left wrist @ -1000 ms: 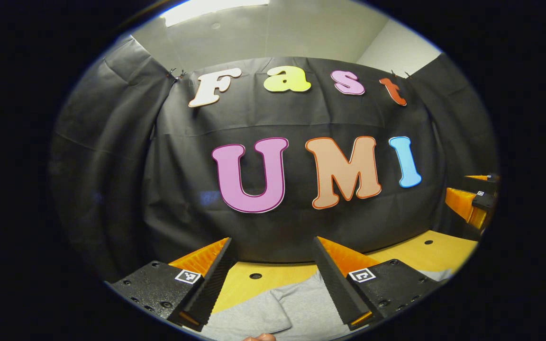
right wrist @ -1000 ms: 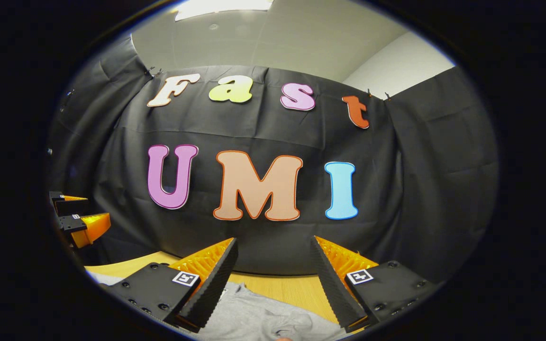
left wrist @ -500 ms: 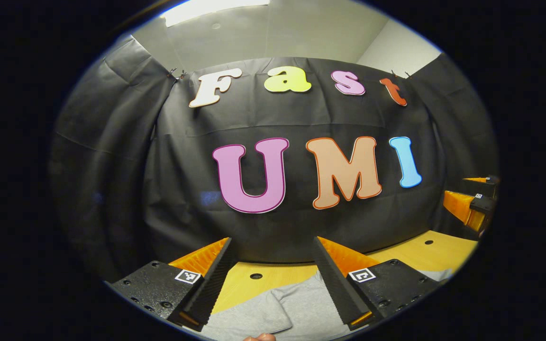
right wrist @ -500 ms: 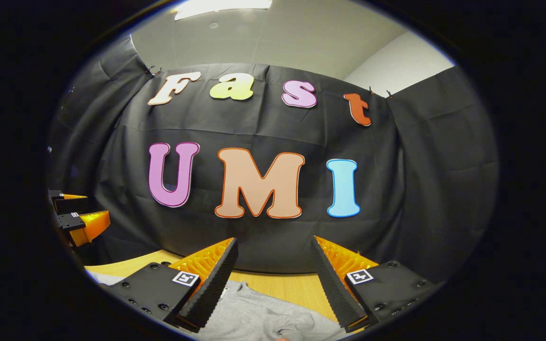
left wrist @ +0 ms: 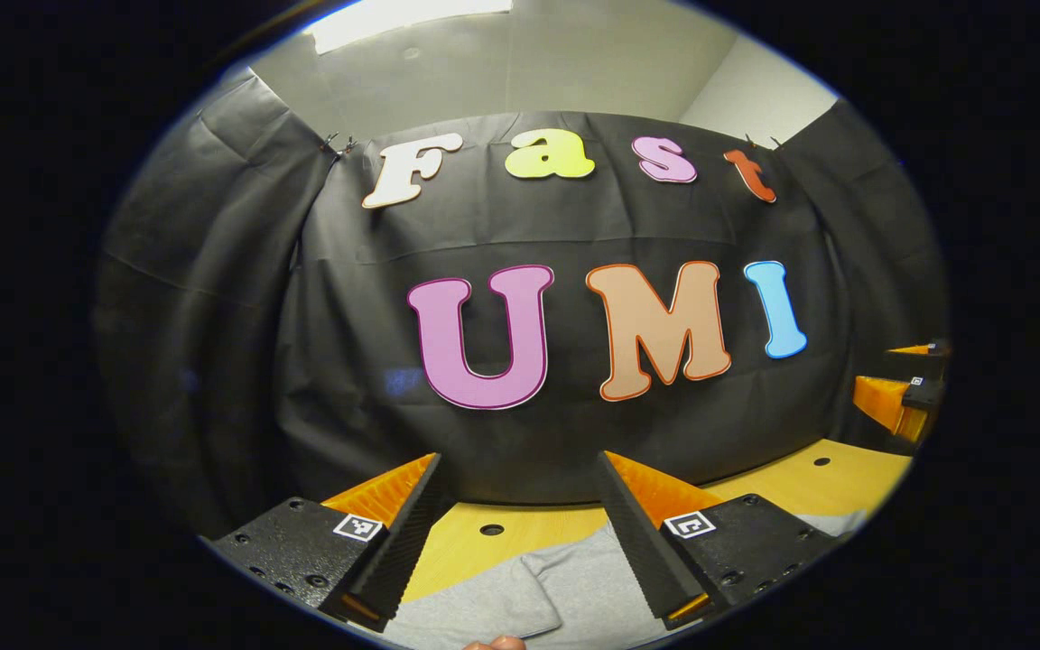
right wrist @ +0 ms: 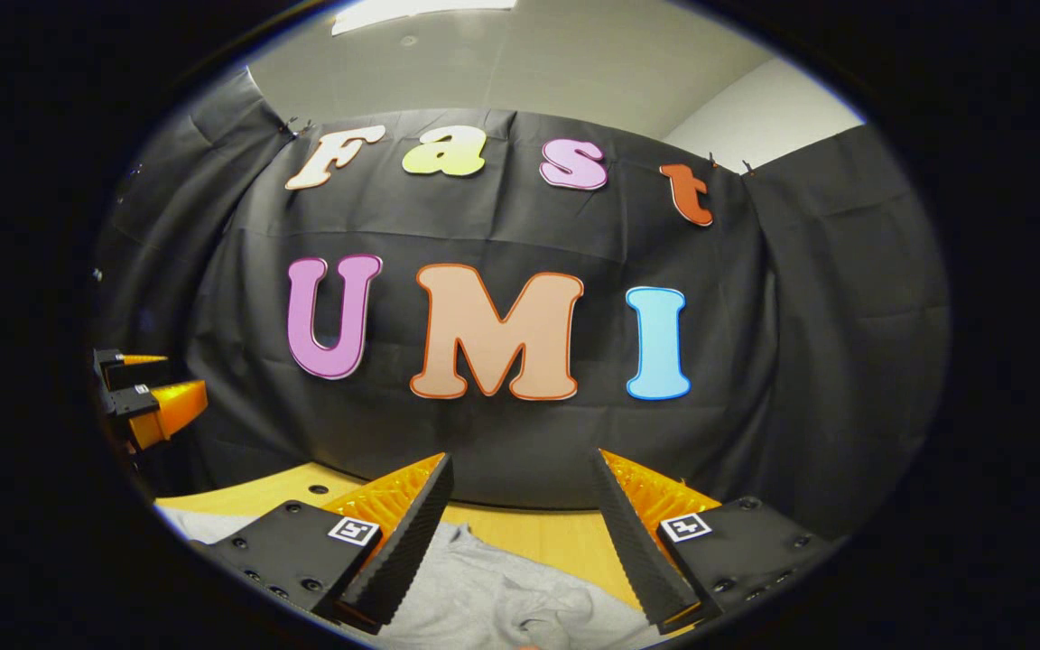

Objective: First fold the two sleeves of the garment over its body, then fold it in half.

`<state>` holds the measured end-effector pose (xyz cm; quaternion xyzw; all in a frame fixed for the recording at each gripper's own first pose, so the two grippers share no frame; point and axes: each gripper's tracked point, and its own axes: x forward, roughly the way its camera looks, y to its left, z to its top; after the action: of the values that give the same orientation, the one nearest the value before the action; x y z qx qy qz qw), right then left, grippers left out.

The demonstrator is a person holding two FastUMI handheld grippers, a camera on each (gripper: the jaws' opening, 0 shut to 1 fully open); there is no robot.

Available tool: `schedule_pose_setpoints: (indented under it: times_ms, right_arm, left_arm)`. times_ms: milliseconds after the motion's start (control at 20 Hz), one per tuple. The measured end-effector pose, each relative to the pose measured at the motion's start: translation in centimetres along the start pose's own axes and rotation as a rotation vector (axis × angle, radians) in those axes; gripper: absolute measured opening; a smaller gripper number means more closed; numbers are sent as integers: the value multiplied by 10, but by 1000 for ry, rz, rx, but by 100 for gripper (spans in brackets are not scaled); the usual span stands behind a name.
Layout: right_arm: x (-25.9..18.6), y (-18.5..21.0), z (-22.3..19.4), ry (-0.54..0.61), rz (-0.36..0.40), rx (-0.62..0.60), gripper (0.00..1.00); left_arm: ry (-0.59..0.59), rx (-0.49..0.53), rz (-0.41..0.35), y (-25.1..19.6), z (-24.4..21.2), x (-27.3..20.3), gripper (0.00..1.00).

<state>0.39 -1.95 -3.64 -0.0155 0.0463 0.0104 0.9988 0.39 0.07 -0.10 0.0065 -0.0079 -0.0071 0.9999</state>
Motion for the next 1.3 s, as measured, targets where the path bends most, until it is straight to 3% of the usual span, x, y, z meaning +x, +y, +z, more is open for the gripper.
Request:
schedule_pose_setpoints:
  times_ms: [350, 800, 1300]
  right_arm:
    - [-15, -46, -46, 108, -43, -122, 97]
    - [-50, -131, -115, 331, -136, -134, 98]
    - [-110, -185, -208, 603, -164, -81, 98]
  left_arm:
    - [18, -10, -50, -24, -7, 11, 96]
    - [30, -13, -86, -44, -14, 20, 96]
    - [51, -2, -83, -51, -20, 20, 94]
